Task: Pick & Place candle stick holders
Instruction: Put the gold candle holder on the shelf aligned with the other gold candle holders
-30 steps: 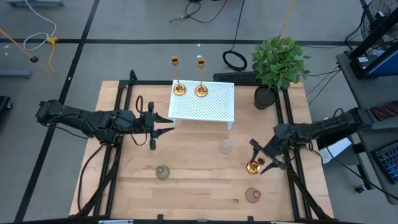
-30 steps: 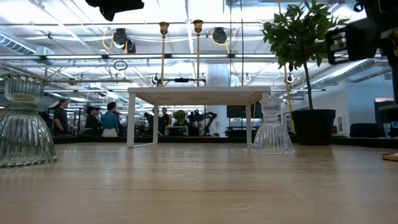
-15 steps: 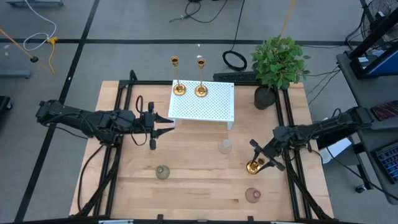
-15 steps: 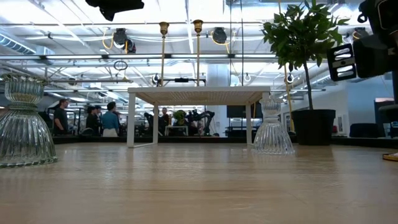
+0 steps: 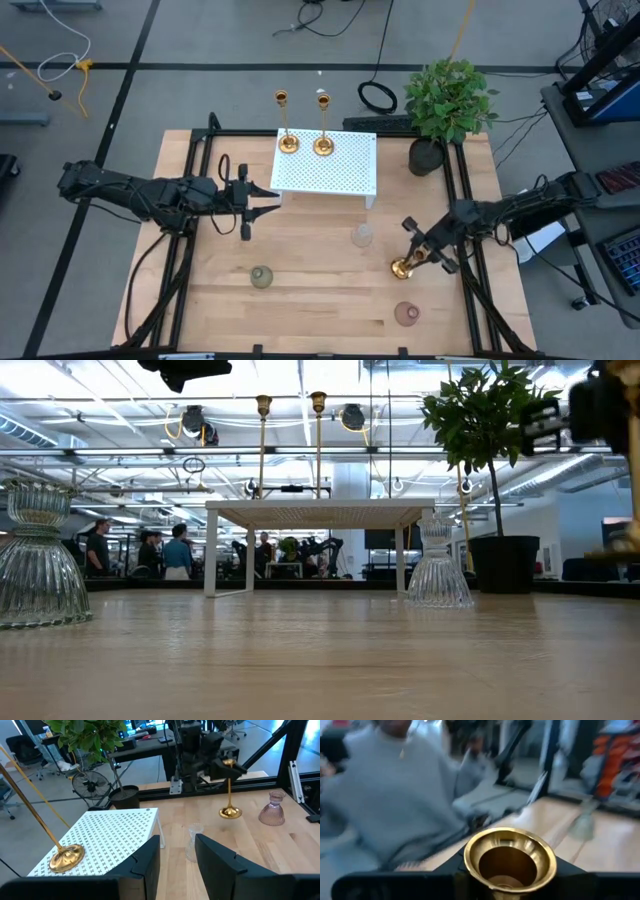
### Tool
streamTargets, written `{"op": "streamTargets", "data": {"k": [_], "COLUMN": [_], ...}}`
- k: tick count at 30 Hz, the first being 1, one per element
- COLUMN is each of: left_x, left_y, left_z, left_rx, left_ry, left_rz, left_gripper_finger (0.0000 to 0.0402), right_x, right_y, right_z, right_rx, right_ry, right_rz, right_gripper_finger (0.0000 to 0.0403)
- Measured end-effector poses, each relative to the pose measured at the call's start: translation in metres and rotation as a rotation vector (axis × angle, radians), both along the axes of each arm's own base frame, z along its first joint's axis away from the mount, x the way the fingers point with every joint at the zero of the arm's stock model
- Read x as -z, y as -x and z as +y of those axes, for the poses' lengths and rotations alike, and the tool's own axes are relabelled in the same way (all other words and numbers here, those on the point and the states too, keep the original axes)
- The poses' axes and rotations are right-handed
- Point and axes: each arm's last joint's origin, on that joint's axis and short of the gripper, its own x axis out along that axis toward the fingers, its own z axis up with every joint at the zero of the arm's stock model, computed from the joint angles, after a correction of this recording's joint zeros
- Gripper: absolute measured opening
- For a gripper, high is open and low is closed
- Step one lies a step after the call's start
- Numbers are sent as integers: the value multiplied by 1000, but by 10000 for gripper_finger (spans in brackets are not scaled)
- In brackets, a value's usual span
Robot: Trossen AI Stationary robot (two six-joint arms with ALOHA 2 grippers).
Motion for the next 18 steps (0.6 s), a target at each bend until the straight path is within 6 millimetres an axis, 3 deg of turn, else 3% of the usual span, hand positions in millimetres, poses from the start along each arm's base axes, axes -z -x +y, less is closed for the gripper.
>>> {"op": "streamTargets", "data": {"k": [9, 18], "left_x": [0, 0], "left_y": [0, 0], "left_z": [0, 0], "left_rx": [0, 0], "left_ry": [0, 0], "left_rz": [0, 0], "left_gripper_finger": [127, 127], "right_x": [-27, -88], "right_y": [-6, -28], "right_z": [-9, -12], "right_rx": [348, 472], "right_ry": [-191, -203], "right_rz": [-121, -249], "right_gripper_finger": [80, 81]}}
